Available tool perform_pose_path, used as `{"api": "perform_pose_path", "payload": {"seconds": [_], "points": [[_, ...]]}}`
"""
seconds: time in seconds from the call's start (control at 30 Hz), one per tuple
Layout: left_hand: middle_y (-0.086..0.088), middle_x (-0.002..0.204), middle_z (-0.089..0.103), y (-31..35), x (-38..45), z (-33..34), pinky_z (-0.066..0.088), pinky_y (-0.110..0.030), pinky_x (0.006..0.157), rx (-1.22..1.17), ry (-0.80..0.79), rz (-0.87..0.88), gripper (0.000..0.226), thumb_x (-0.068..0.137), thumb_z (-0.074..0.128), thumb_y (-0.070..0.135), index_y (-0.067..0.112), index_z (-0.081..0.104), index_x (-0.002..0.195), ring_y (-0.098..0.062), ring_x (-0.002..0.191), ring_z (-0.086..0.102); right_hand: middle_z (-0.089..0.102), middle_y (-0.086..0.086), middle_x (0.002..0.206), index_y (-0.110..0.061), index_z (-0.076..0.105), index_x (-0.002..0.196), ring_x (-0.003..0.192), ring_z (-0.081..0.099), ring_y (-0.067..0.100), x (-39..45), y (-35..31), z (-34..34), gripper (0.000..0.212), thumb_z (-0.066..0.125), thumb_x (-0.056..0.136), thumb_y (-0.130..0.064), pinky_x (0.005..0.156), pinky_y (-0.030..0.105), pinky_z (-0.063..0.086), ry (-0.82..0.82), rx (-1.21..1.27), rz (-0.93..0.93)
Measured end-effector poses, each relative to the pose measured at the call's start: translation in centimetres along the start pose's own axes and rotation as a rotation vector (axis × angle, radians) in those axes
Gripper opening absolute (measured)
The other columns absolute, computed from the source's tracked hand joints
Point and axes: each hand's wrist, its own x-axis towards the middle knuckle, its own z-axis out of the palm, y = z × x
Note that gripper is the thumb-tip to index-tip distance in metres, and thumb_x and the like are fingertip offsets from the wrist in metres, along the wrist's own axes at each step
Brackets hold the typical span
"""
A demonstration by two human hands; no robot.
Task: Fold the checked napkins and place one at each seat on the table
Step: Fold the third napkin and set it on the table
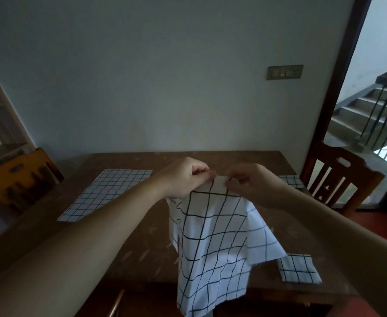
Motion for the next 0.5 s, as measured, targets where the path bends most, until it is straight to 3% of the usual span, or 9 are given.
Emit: {"api": "perform_pose_path", "payload": {"seconds": [0.07, 0.13, 0.2, 0.23, 0.37, 0.43, 0.5], "points": [[0.009, 0.057, 0.052, 0.2, -0.1, -0.1, 0.035, -0.022, 0.055, -0.045, -0.024, 0.007, 0.026, 0.090, 0.059, 0.050, 0.031, 0.069, 0.076, -0.009, 0.054, 0.043, 0.070, -0.002, 0.077, -0.021, 0.071, 0.084, 0.072, 0.065, 0.017, 0.1, -0.1, -0.6, 0.017, 0.058, 0.092, -0.015, 0.070, 0.034, 0.053, -0.052, 0.046, 0.008], [0.001, 0.065, 0.062, 0.4, -0.1, -0.3, 0.039, -0.021, 0.059, -0.091, -0.050, 0.034, 0.024, 0.082, 0.062, 0.058, 0.036, 0.071, 0.076, -0.010, 0.060, 0.049, 0.068, -0.007, 0.071, -0.026, 0.070, 0.076, 0.068, 0.061, 0.005, 0.3, -0.3, -1.2, 0.029, 0.055, 0.094, -0.009, 0.067, 0.025, 0.047, -0.127, 0.172, 0.071], [-0.011, 0.070, 0.063, 0.6, 0.0, -0.3, 0.042, -0.022, 0.064, -0.178, -0.077, 0.052, 0.037, 0.078, 0.061, 0.061, 0.026, 0.073, 0.081, -0.016, 0.064, 0.051, 0.067, -0.015, 0.065, -0.031, 0.068, 0.072, 0.065, 0.059, -0.003, 0.4, -0.4, -1.4, 0.035, 0.055, 0.093, -0.007, 0.066, 0.017, 0.043, -0.165, 0.269, 0.118], [-0.008, 0.066, 0.060, 0.8, 0.0, -0.4, 0.043, -0.021, 0.065, -0.234, -0.086, 0.057, 0.040, 0.079, 0.061, 0.058, 0.020, 0.073, 0.081, -0.015, 0.063, 0.051, 0.066, -0.016, 0.065, -0.032, 0.067, 0.073, 0.064, 0.059, -0.004, 0.6, -0.3, -1.3, 0.033, 0.056, 0.093, -0.009, 0.066, 0.016, 0.043, -0.162, 0.261, 0.125], [0.004, 0.080, 0.072, 1.1, 0.3, -0.4, 0.052, -0.025, 0.079, -0.380, -0.142, 0.014, 0.020, 0.089, 0.062, 0.037, 0.023, 0.075, 0.084, -0.010, 0.079, 0.067, 0.068, -0.011, 0.074, -0.028, 0.070, 0.083, 0.069, 0.063, 0.003, 0.0, 0.7, -0.3, 0.012, 0.063, 0.090, -0.023, 0.067, 0.017, 0.046, -0.002, 0.029, 0.106], [0.006, 0.084, 0.074, 1.0, 0.6, 0.1, 0.052, -0.022, 0.078, -0.488, -0.149, -0.019, 0.016, 0.092, 0.061, 0.024, 0.021, 0.075, 0.086, -0.007, 0.083, 0.069, 0.068, -0.013, 0.080, -0.025, 0.071, 0.089, 0.076, 0.064, 0.002, -0.6, 1.4, -0.2, 0.006, 0.065, 0.089, -0.026, 0.065, 0.010, 0.042, 0.129, -0.104, 0.079], [0.013, 0.097, 0.074, 0.9, 1.0, 0.7, 0.049, -0.024, 0.087, -0.589, -0.106, -0.031, 0.014, 0.090, 0.061, 0.021, 0.022, 0.075, 0.085, -0.003, 0.095, 0.067, 0.068, -0.009, 0.084, -0.020, 0.072, 0.091, 0.075, 0.063, 0.007, -1.3, 2.2, -0.1, 0.007, 0.067, 0.088, -0.025, 0.068, 0.016, 0.046, 0.303, -0.261, -0.006]]}}
